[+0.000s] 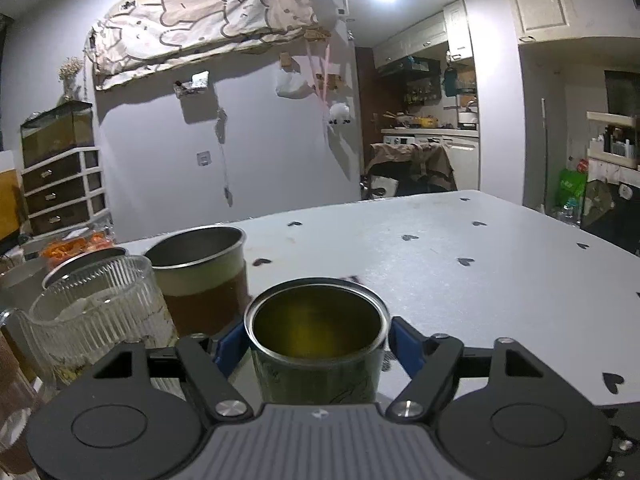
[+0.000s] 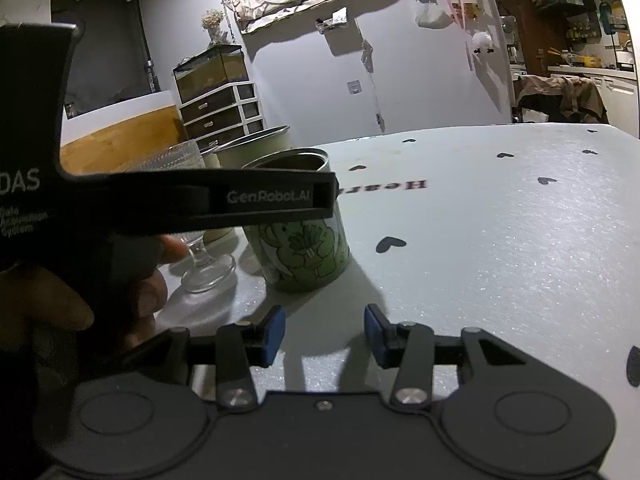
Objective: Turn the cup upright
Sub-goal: 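Rotate the tin open end up with the left gripper while the right gripper releases, then lower the upright tin onto the table and open the left gripper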
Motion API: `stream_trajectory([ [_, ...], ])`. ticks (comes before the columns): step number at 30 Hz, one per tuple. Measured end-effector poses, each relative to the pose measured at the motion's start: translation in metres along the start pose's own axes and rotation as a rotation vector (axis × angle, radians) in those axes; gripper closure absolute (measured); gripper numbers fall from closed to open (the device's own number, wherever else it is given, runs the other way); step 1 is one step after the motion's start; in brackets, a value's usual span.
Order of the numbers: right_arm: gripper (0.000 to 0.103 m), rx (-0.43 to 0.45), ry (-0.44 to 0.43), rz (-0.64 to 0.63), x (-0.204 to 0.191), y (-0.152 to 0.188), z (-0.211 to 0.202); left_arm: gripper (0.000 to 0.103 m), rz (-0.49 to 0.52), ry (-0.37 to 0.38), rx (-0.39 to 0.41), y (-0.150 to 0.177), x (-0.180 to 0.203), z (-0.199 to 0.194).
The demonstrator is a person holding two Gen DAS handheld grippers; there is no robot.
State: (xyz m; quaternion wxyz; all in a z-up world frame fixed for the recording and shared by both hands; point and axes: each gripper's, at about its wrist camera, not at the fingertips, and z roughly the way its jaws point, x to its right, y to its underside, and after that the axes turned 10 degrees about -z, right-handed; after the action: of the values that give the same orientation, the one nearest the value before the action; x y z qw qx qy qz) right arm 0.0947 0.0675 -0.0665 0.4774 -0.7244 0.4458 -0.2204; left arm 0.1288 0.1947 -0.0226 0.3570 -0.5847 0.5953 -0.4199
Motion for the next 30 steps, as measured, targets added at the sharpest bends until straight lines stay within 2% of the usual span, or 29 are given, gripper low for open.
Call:
stream_trajectory([
  [5,0.057,0.002,0.007,0.006,-0.001,-0.002,-0.001,0.02,-0.025,-0.002,0.005,0.002,-0.001,-0.008],
  [11,0.056,0.02,0.037,-0.004,0.001,-0.002,-0.011,0.019,-0.065,0.043,0.043,-0.004,-0.007,-0.035],
  [14,0.056,0.054,0.063,-0.02,0.001,-0.005,-0.022,0.011,-0.078,0.059,0.067,-0.007,-0.012,-0.052],
  [23,0.051,0.154,0.134,-0.049,0.003,-0.015,-0.056,0.011,-0.098,0.033,0.057,-0.006,-0.042,-0.085],
  [30,0.043,0.173,0.18,-0.068,0.0,-0.013,-0.066,0.002,-0.105,-0.01,0.058,0.008,-0.063,-0.106],
])
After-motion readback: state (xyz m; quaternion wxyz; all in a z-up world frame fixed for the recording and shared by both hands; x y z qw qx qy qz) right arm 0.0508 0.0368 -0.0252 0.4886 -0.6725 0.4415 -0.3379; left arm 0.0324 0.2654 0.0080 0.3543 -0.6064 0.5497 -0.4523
